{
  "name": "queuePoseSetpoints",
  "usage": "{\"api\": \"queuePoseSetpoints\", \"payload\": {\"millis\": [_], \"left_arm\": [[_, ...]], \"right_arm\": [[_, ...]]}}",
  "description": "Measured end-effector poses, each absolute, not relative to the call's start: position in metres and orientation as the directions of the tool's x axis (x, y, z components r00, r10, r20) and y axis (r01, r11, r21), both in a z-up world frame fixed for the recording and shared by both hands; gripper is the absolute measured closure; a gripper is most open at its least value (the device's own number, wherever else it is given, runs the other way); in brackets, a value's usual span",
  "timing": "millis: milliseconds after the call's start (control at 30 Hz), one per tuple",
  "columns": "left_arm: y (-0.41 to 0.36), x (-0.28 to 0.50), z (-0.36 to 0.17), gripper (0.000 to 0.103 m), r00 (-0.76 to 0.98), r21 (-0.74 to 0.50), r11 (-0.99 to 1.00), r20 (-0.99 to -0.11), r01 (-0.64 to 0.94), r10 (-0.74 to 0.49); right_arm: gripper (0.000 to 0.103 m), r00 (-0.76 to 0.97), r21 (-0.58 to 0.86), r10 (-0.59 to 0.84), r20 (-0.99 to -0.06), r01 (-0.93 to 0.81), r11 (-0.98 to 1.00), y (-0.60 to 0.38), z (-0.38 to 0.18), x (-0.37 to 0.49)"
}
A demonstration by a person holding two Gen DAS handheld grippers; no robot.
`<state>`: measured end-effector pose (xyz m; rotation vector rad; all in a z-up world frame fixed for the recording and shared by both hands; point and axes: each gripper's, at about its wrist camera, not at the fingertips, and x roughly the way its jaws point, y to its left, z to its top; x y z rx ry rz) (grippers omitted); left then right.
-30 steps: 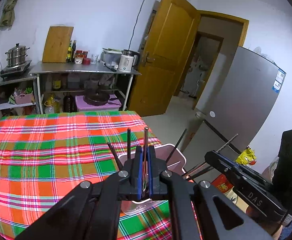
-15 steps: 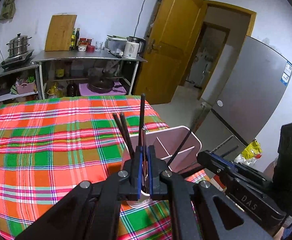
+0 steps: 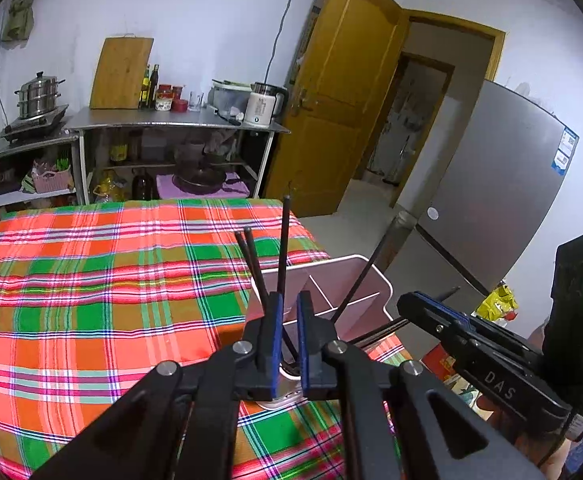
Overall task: Organize utensils
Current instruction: 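Move both tools down to the light wooden chopsticks on the sheet, then close the left tool on a light wooden chopstick while the right tool grasps another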
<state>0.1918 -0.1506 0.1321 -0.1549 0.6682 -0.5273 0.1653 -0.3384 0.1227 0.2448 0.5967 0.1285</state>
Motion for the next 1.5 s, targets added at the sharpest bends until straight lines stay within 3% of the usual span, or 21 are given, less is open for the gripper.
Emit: {"api": "queuePoseSetpoints", "payload": {"millis": [333,933,1200,1500], "left_arm": [[-0.108,0.164,0.129,0.092,0.698,-0.29,0.878,-0.532,0.381,-0.479],[-0.053,0.166,0.006,0.092,0.569,-0.295,0.933,-0.74,0.205,-0.359],[-0.06,0.186,-0.027,0.084,0.511,-0.307,0.931,-0.779,0.196,-0.364],[-0.074,0.205,-0.04,0.084,0.495,-0.299,0.933,-0.791,0.203,-0.361]], "right_arm": [[0.096,0.847,0.29,0.236,-0.477,-0.102,0.952,-0.322,0.128,0.128],[0.096,0.666,0.28,0.342,-0.663,-0.202,0.938,-0.248,0.041,0.142],[0.096,0.605,0.267,0.337,-0.722,-0.206,0.941,-0.232,0.01,0.163],[0.096,0.585,0.261,0.332,-0.74,-0.205,0.943,-0.225,-0.004,0.178]]}}
